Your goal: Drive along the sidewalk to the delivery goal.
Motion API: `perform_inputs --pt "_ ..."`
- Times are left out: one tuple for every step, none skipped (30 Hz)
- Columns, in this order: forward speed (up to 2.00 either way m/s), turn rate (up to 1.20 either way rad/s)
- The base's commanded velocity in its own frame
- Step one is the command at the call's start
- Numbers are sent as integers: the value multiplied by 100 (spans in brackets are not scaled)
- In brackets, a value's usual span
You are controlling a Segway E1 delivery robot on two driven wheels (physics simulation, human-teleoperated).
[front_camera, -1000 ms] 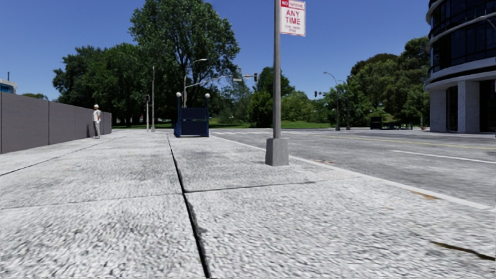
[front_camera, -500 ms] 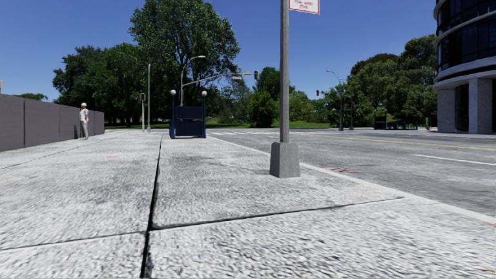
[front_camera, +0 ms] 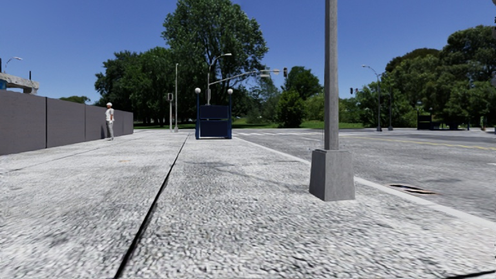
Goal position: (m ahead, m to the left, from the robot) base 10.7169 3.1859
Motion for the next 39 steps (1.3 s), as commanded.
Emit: perform_inputs --pt "200 25" --pt "200 11" --pt "200 6" --pt "200 6" --pt "200 1" --pt "200 0" --pt "200 0" --pt "200 0" --pt "200 0" --pt "200 0" --pt "200 0" --pt "200 0" --pt "200 0" --pt "200 0" --pt "200 0" --pt "200 0" --pt "200 0" --pt "200 0" --pt "200 0" --pt "200 0" --pt "200 0" --pt "200 0" --pt "200 0" --pt "200 0" --pt "200 0" --pt "200 0" --pt "200 0" --pt "200 0" --pt "200 0" --pt "200 0" --pt "200 0" --pt "200 0" --pt "200 0" --pt "200 0" --pt "200 0" --pt "200 0" --pt "200 0" --pt "200 0" --pt "200 0"
